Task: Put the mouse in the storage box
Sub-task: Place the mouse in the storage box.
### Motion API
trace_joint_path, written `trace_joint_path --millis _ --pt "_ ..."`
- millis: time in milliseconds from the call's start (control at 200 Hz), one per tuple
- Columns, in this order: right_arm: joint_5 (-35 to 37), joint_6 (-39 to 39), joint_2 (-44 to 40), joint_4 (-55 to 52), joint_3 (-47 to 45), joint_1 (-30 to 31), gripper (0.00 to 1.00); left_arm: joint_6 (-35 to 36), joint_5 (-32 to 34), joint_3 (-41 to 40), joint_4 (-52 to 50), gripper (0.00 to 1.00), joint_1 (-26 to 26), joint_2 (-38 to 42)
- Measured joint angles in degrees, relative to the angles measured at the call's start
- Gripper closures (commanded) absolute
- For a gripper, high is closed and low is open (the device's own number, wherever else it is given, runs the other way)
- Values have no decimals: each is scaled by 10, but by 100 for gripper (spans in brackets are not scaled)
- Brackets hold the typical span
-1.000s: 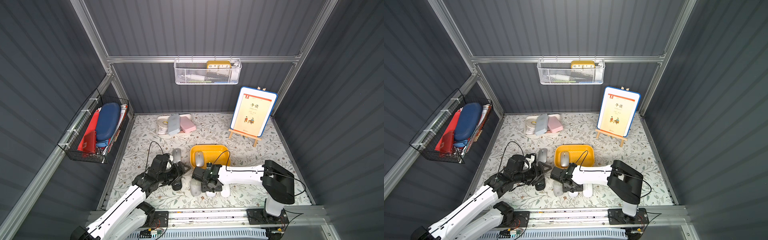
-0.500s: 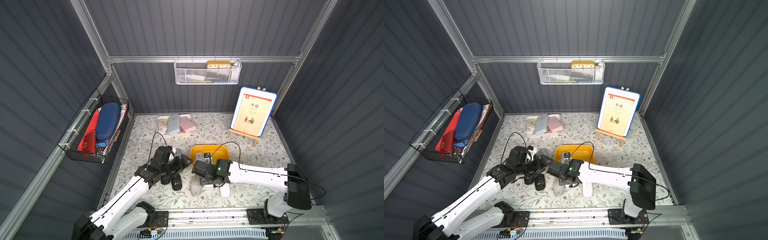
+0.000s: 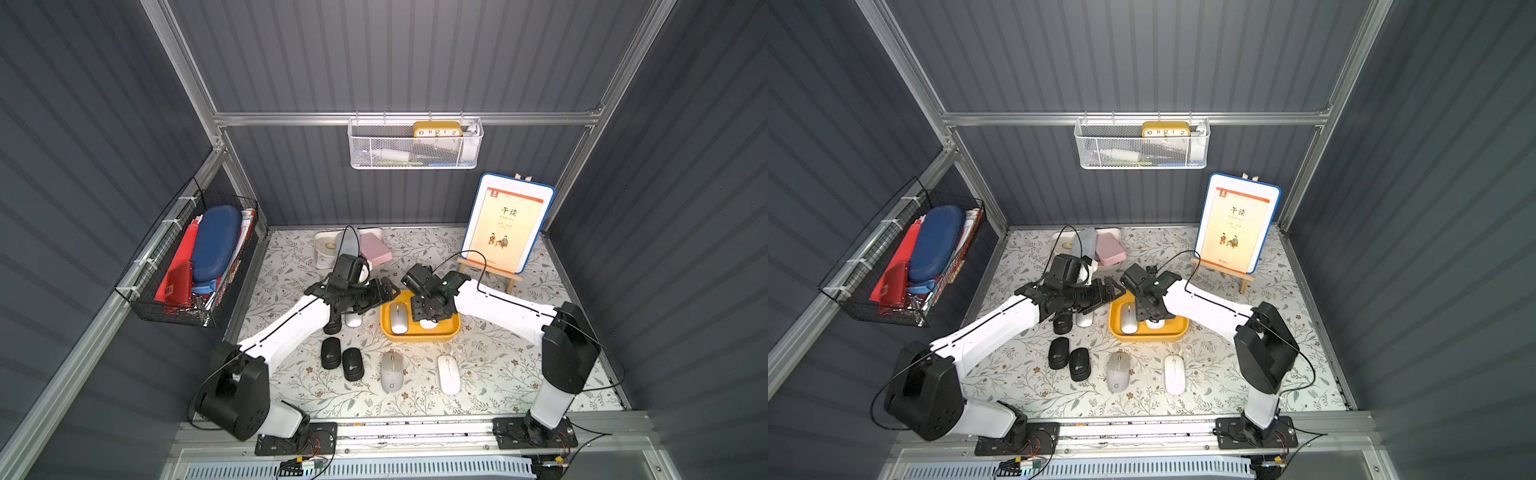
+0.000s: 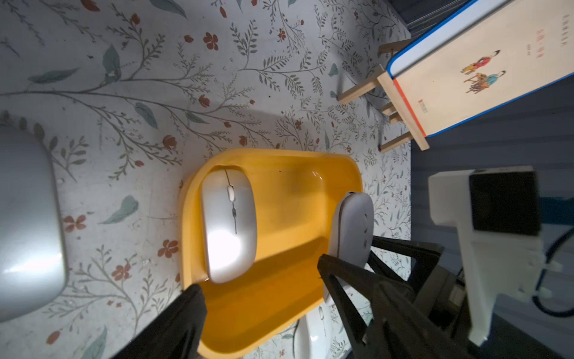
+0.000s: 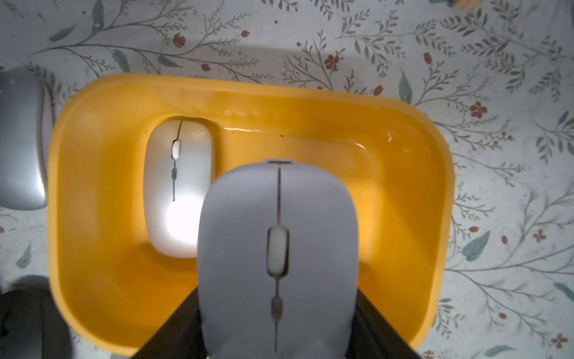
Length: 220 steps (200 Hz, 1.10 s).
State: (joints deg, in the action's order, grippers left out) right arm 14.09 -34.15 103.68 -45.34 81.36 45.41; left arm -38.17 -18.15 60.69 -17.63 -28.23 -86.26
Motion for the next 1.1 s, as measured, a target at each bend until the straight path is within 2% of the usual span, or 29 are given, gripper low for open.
trace_joint_path --millis 135,490,825,1101 --pt "-19 13 23 9 0 -10 36 20 4 20 -10 12 1 -22" --pt "-75 20 83 38 0 -17 35 28 9 28 -15 11 1 2" --pt "-85 21 135 42 31 -35 34 33 21 28 -31 10 2 7" --pt "-88 22 150 48 42 -37 30 37 21 28 -34 10 2 7"
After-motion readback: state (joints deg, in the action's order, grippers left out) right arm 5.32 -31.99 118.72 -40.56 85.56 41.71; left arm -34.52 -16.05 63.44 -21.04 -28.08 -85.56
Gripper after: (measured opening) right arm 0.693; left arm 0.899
